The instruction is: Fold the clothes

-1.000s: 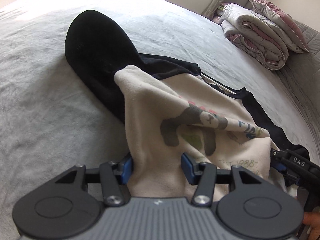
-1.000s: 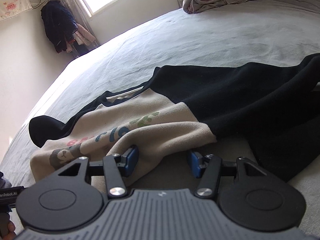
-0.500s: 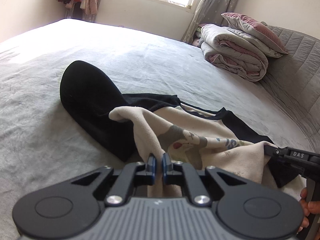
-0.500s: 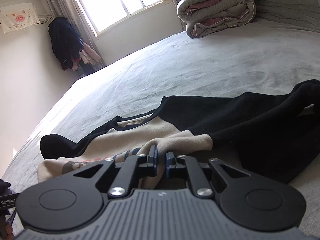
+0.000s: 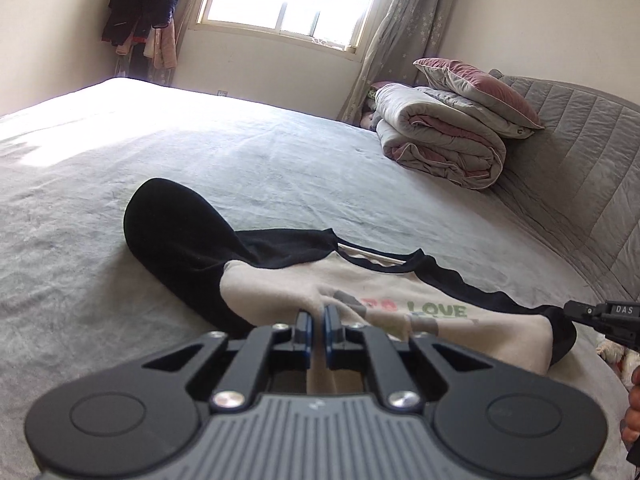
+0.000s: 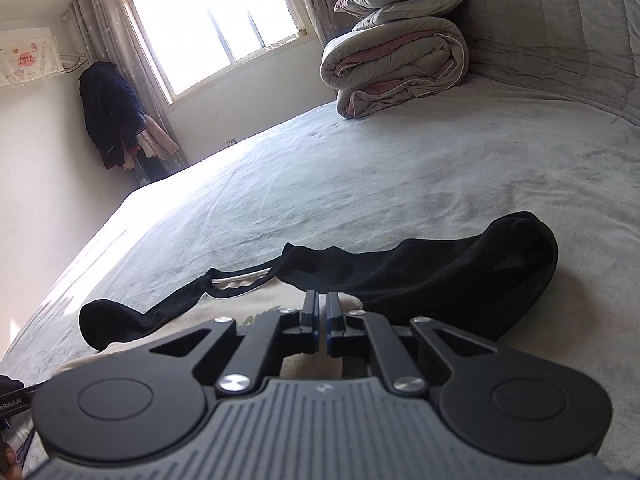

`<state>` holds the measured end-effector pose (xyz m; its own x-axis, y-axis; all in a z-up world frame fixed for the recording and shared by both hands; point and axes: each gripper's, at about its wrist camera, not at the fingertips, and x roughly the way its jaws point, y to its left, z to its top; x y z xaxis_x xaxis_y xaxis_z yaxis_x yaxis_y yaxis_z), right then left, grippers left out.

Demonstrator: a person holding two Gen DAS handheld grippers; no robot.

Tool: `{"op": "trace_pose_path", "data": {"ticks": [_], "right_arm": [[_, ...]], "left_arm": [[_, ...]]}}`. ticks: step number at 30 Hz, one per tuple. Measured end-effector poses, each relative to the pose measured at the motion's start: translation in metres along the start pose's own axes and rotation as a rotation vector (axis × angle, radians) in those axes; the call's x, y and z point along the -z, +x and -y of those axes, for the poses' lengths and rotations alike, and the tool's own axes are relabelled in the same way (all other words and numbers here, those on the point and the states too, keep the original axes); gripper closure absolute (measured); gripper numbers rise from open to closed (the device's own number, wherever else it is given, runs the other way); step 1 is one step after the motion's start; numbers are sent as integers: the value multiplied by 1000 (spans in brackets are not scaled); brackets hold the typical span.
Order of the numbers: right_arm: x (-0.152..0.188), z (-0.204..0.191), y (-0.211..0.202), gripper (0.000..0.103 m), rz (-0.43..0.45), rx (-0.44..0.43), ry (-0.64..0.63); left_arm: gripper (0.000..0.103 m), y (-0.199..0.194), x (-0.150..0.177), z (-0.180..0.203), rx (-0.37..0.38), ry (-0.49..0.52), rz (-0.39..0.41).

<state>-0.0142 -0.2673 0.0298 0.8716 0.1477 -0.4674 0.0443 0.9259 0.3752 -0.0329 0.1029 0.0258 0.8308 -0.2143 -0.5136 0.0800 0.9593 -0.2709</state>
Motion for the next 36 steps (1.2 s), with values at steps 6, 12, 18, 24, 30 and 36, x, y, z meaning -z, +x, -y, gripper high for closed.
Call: {"op": "trace_pose_path", "data": {"ticks": [6, 12, 18, 24, 30, 36], "right_arm": [[-9, 16, 12, 98, -88, -55, 60], [7, 19, 27, 89, -246, -65, 43], [27, 18, 27, 47, -352, -83, -36], [51, 12, 20, 47, -421, -115, -163], [61, 15, 30, 47, -410, -161, -133], [60, 7, 37, 90, -362, -179, -136]], "left_arm": [[97, 19, -3, -5, -24, -45, -48], [88, 38, -1, -14, -9, -75, -156], [57, 38, 12, -12, 26, 5, -271], [56, 36, 32, -22, 81, 50, -352], [59, 35, 43, -25, 153, 35, -361], [96, 29, 42, -11, 187, 61, -349]]}}
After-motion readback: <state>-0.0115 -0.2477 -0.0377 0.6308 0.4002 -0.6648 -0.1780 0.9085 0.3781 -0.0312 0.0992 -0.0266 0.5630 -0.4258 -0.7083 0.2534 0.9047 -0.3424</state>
